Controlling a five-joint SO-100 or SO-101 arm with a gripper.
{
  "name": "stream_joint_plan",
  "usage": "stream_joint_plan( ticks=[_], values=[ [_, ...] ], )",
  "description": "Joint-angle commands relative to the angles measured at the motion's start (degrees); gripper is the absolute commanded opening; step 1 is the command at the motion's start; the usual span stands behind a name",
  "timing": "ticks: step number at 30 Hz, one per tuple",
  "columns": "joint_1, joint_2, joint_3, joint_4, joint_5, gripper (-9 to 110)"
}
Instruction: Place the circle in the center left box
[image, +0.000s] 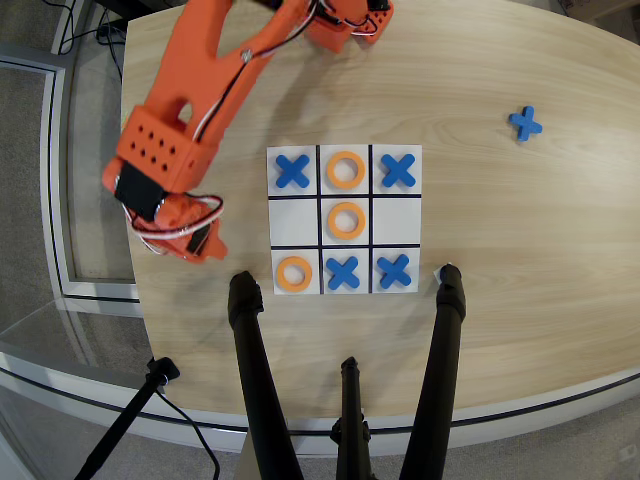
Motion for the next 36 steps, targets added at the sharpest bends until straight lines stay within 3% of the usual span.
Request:
stream_joint_plan(
  ticks=[1, 19, 36],
  values=[
    [1.1, -4.8, -5.5, 0.4, -1.3, 24],
    [-0.4, -23.7, -22.1, 0.4, -0.9, 24],
    [-1.1, -31.5, -22.3, -1.1, 5.2, 23]
  ],
)
